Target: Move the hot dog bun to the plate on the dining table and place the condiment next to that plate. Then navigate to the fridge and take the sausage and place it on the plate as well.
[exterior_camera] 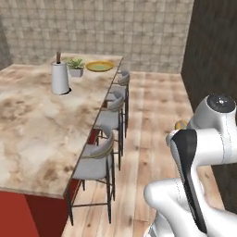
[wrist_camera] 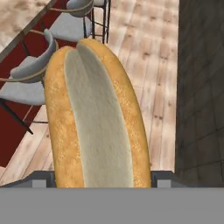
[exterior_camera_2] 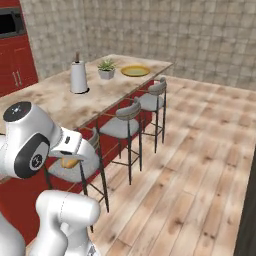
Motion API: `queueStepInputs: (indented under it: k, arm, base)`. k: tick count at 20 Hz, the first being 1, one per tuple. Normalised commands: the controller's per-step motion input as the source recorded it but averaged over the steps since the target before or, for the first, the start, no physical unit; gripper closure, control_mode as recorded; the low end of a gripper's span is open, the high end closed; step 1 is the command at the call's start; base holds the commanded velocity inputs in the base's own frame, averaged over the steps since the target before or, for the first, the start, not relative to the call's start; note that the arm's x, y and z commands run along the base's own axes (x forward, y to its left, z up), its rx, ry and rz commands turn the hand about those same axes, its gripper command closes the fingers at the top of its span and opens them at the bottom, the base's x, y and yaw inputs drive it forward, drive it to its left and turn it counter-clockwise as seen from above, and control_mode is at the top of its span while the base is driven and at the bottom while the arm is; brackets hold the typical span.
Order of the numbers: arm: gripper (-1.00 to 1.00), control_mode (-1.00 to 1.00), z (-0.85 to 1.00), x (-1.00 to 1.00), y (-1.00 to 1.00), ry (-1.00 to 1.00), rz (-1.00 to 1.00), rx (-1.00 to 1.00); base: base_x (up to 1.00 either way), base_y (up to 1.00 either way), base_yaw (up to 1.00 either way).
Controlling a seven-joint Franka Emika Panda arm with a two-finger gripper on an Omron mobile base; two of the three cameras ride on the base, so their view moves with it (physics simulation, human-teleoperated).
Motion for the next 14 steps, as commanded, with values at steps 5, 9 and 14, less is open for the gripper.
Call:
queueStepInputs:
  k: [5, 9, 14]
  arm:
    - [1.00, 1.00, 0.00, 0.00, 0.00, 0.00, 0.00, 0.00]
    - [1.00, 1.00, 0.00, 0.00, 0.00, 0.00, 0.00, 0.00]
    - [1.00, 1.00, 0.00, 0.00, 0.00, 0.00, 0.00, 0.00]
  base:
    - [0.60, -0.79, 0.39]
    - [0.59, -0.83, 0.36]
    - [0.58, -0.83, 0.35]
